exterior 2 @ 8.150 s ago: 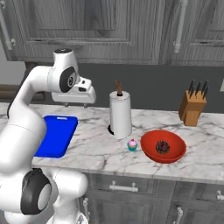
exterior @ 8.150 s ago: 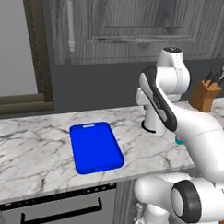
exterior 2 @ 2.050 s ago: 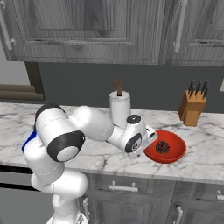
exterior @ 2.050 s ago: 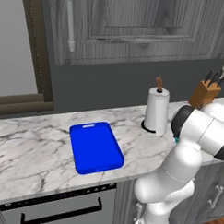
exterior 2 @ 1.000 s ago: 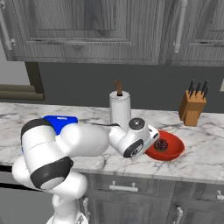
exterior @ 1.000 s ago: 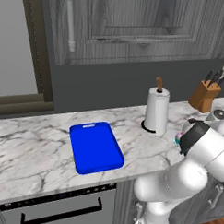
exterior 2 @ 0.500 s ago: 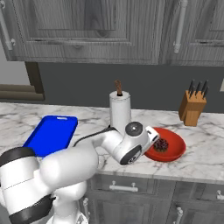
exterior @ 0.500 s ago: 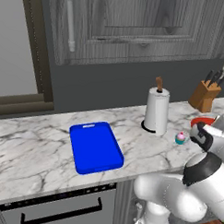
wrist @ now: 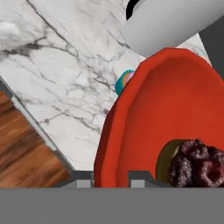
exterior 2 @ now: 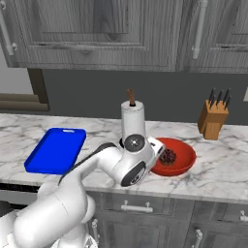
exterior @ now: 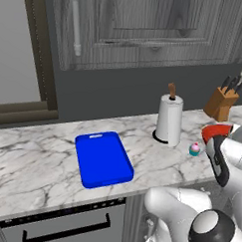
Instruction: Place the bowl with cake and the cupcake onto the tray.
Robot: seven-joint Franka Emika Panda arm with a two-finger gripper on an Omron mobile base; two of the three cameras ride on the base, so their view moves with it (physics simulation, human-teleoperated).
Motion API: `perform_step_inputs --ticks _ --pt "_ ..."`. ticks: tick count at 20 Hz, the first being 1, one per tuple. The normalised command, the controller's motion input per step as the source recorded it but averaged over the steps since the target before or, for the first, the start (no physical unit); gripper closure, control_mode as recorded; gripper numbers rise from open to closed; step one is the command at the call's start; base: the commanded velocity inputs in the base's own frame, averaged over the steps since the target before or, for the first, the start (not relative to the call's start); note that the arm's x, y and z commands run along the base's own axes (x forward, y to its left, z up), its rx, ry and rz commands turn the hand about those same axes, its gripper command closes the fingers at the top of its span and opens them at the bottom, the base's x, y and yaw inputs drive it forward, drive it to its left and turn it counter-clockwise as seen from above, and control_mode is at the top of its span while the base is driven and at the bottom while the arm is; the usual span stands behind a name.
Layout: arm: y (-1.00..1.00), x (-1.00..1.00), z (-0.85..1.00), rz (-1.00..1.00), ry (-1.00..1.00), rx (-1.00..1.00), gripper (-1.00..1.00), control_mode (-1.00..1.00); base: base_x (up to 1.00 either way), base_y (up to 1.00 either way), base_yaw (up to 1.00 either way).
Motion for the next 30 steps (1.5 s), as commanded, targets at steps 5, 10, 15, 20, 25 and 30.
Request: perform_step_inputs --ticks 5,10,15,20,25,30 --pt "0.5 -0.29 0.3 0.15 0.0 -0.18 1.0 -1.0 0.0 0.0 0.0" --pt "0.57 -0.13 0.19 0.15 0.0 -0.16 1.0 -1.0 0.0 0.0 0.0" --pt "0.55 -0.07 0.13 0.25 0.03 -0.04 1.0 -1.0 0.0 0.0 0.0" --pt "0.55 -0.05 0.11 0.31 0.02 0.0 1.0 -1.0 0.0 0.0 0.0" --pt "0.53 0.0 0.08 0.33 0.03 0.0 1.0 -1.0 0.0 0.0 0.0" --pt "0.52 0.0 0.06 0.3 0.05 0.0 1.0 -1.0 0.0 0.0 0.0"
